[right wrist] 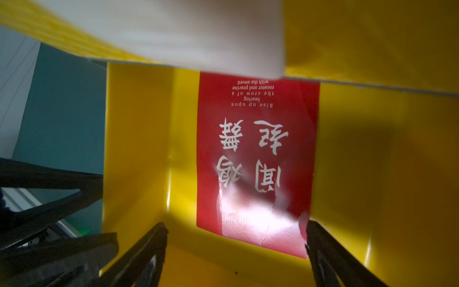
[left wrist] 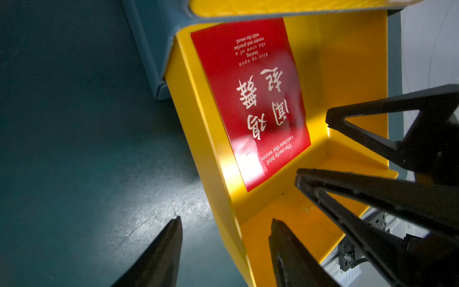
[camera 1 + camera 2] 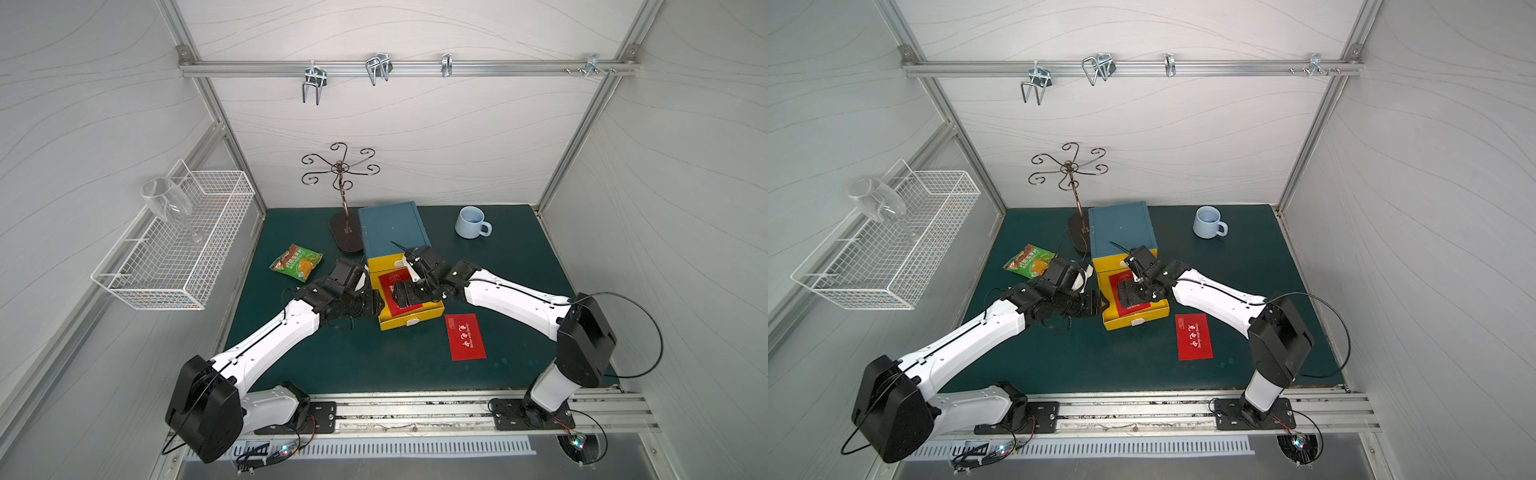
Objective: Take the postcards out of the drawer
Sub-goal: Pick up the postcard from the drawer.
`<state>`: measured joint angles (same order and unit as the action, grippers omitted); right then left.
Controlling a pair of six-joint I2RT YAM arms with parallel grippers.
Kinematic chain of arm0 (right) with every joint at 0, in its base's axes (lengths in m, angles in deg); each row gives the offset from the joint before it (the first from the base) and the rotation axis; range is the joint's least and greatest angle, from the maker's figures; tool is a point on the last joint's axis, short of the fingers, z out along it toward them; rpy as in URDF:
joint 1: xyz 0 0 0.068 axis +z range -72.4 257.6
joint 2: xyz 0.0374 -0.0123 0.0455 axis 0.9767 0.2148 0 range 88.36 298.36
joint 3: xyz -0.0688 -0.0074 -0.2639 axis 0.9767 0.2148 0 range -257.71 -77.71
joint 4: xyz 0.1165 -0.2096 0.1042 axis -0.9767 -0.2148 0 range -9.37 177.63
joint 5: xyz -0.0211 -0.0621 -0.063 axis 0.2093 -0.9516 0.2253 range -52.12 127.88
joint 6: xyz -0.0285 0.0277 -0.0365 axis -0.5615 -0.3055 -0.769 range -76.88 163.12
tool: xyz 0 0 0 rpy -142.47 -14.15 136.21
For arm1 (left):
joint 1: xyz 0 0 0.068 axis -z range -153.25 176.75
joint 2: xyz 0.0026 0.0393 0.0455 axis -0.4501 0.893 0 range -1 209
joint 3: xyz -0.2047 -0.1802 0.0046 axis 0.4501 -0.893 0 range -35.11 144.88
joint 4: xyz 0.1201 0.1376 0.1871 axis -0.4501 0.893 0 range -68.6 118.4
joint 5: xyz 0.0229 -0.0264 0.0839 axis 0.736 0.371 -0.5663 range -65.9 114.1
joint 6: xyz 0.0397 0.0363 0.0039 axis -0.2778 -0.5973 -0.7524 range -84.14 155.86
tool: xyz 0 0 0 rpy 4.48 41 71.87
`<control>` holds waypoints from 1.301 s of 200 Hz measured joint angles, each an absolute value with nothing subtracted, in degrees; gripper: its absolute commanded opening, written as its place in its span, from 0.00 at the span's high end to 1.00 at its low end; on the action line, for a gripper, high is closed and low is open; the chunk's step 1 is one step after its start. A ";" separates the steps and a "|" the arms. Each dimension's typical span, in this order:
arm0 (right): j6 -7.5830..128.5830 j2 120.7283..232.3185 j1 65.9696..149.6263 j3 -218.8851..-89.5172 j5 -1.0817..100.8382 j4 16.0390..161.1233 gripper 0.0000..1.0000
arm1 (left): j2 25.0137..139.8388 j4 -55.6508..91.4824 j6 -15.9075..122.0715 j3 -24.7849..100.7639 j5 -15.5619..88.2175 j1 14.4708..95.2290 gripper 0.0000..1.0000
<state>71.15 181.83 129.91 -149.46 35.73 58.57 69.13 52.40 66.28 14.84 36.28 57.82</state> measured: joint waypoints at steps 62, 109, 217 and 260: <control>71.23 180.47 130.46 -148.60 35.09 57.54 0.14 | 69.13 52.36 66.36 14.12 35.58 57.93 0.41; 71.63 182.33 130.39 -148.69 35.53 57.54 0.14 | 69.13 52.36 66.36 14.12 35.43 57.93 0.42; 71.80 185.68 129.95 -148.73 37.72 58.92 0.14 | 70.33 52.36 66.32 14.12 35.48 58.21 0.43; 72.00 185.72 129.95 -148.43 40.10 61.15 0.13 | 70.44 52.36 66.34 14.14 35.48 58.41 0.44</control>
<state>72.00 185.72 129.95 -148.43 40.10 61.15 70.44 52.36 66.34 14.14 35.48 58.41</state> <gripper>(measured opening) 0.865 0.564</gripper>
